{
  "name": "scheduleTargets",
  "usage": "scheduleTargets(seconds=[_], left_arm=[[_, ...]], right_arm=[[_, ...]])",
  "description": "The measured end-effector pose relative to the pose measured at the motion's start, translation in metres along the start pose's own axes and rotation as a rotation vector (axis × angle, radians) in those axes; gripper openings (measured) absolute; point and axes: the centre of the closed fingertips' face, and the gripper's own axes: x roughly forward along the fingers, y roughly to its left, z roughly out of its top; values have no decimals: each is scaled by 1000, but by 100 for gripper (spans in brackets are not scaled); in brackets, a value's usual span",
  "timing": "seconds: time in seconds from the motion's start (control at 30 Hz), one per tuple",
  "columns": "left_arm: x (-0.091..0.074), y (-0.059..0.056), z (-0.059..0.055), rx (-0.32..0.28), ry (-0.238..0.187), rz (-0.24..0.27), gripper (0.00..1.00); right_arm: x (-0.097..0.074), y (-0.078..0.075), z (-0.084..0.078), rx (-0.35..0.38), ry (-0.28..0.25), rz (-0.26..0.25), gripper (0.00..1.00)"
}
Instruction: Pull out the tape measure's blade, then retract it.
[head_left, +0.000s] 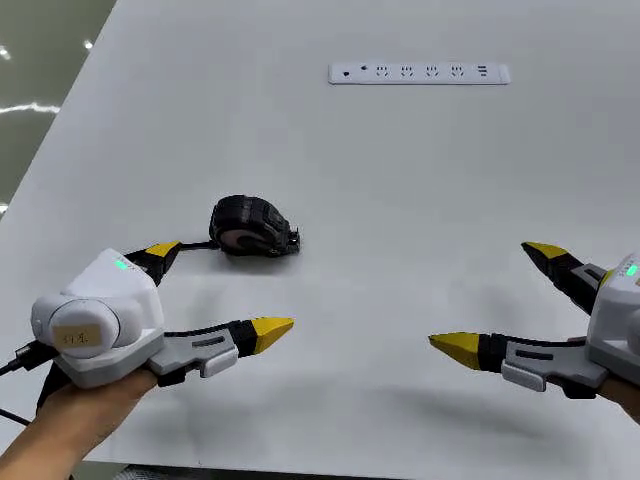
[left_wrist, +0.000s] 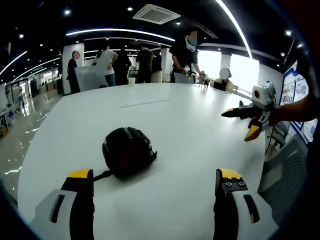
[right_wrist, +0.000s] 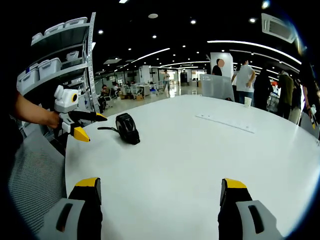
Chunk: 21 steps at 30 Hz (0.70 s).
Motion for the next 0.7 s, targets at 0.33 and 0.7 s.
scheduleTargets(seconds=[0.33, 0.7], left_arm=[[0, -3, 0, -3, 2, -10, 99], [1, -1, 1, -2, -2, -8, 99]], right_arm=[[1, -4, 2, -1, -4, -6, 99], [2, -6, 4, 3, -12, -11, 99]])
